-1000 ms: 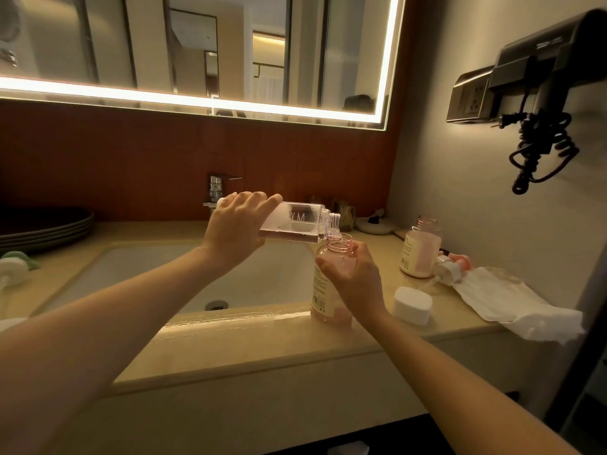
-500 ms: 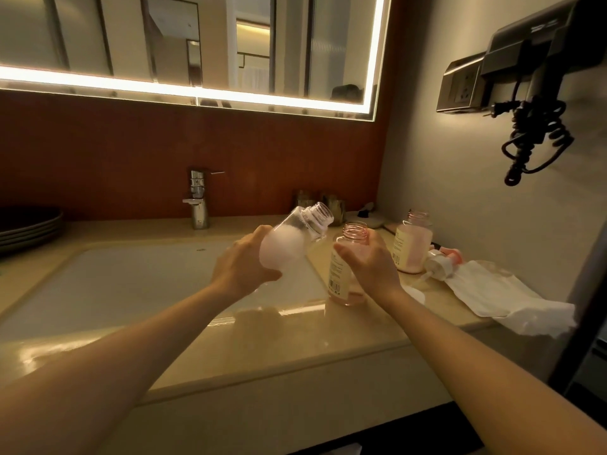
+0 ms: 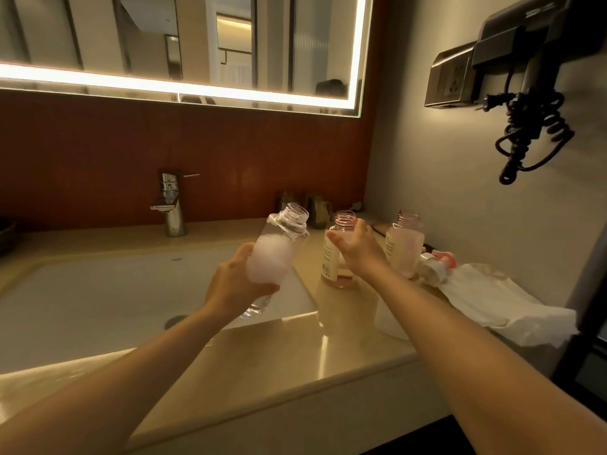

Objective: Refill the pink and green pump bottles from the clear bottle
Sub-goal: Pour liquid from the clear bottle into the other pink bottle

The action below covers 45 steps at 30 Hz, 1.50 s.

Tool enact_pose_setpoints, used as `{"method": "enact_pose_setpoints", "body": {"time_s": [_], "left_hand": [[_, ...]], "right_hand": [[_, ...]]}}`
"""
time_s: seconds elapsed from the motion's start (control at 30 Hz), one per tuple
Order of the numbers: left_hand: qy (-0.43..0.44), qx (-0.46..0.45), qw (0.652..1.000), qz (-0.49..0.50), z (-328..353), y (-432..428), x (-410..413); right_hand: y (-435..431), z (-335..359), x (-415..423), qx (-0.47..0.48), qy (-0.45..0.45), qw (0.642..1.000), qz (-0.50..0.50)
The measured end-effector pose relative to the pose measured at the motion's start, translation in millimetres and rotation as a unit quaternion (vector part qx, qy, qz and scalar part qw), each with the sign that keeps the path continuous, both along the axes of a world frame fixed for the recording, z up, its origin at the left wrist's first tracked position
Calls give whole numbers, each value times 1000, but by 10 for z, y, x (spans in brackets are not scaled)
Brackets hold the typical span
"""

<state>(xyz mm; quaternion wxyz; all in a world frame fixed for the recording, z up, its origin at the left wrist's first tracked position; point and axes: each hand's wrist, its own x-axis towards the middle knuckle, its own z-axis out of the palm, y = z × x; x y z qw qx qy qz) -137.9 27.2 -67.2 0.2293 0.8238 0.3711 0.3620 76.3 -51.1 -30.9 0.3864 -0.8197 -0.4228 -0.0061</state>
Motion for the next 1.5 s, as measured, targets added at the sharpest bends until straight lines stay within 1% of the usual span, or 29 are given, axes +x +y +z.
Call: {"method": "enact_pose_setpoints", "body": {"time_s": [0.07,0.1,0.17,0.23,0.3,0.33,0.4,0.47,0.53,0.67,0.83,0.9,1.07,1.23,1.33,1.5], "left_hand": [[0,-3,1000,2,-21,16,6],[0,-3,1000,0,-23,22,9],[2,3,1000,0,-27,48,21],[5,4,1000,3,-33,74,52],[13,6,1000,4,-30,67,102],[13,5,1000,5,-26,53,126],[7,8,1000,3,-21,29,191],[9,14,1000,0,-26,11,229],[14,23,1000,-2,-32,5,242],[23,36,999,-8,-27,-6,247],[27,39,999,-10,-8,7,213],[29,35,999,-8,-2,7,196],[36,37,999,5,38,7,143],[21,46,999,7,147,-55,37],[16,58,998,8,202,-86,-61],[21,79,997,13,230,-138,-247]], "right_hand": [[-17,21,13,-8,-34,999,-10],[-55,34,11,19,-67,997,-17],[-170,71,29,132,-140,980,-43],[-288,94,126,222,-174,954,-101],[-385,61,300,241,-156,941,-179],[-412,21,390,226,-136,942,-208],[-443,-41,538,172,-82,954,-231],[-433,-85,620,128,-40,965,-225],[-409,-104,666,104,-24,971,-214],[-382,-171,770,86,-2,980,-181],[-361,-154,856,90,11,980,-175],[-375,-130,854,96,5,981,-171],[-469,53,758,154,-30,977,-146],[-562,266,466,197,-65,967,-145],[-614,273,172,190,-87,972,-111],[-661,65,-288,149,-102,983,-18]]}}
